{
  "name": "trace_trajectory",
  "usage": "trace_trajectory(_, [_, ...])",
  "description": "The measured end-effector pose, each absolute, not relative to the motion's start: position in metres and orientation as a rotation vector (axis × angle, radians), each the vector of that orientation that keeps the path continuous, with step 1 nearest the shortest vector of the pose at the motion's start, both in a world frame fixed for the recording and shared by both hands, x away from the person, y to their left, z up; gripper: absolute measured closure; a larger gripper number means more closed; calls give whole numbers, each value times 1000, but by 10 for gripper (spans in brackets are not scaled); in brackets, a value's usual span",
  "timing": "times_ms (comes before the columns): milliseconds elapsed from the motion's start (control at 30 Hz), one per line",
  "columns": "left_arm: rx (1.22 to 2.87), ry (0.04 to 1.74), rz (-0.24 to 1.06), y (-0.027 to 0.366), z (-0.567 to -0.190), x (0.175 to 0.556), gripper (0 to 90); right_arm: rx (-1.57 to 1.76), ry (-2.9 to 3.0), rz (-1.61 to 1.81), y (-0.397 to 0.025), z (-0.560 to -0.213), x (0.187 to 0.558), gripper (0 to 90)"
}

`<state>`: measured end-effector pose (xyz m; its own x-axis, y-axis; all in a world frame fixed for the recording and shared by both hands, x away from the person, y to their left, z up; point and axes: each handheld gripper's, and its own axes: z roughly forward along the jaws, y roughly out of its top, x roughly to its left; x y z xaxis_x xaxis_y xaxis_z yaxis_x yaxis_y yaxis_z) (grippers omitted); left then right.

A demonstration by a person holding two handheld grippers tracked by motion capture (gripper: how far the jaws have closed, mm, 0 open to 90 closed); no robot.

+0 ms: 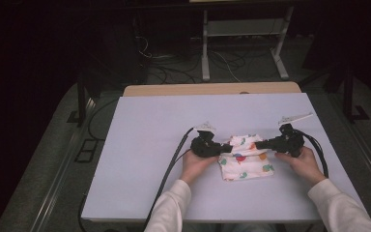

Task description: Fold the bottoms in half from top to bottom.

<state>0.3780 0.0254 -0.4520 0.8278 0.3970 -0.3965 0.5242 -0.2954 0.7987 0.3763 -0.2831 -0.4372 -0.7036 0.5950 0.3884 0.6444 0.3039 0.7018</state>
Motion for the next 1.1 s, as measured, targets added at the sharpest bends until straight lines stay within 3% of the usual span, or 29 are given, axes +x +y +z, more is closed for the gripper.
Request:
trace_trajectory(300, [1942, 662, -139, 23, -456, 373, 862, -1222, -2484, -1319, -283, -441, 372, 825])
trace_trajectory(400, [1938, 662, -135, 23, -457, 372, 860, -1245, -2493, -1301, -283, -442, 371, 750])
trace_trajectory(467, [1942, 659, -133, 23, -458, 372, 860, -1260, -2476, -1313, -284, -441, 371, 631])
trace_trajectory(600, [1947, 651, -137, 22, -459, 371, 859, -1303, -2450, -1362, -285, -435, 373, 497])
trace_trajectory(733, [1951, 642, -124, 21, -459, 370, 855, -1355, -2415, -1400, -286, -429, 378, 418])
trace_trajectory(1000, [1953, 640, -111, 21, -458, 369, 853, -1411, -2386, -1412, -274, -416, 396, 494])
trace_trajectory(1100, [1959, 633, -113, 20, -458, 368, 853, -1392, -2375, -1413, -269, -412, 401, 618])
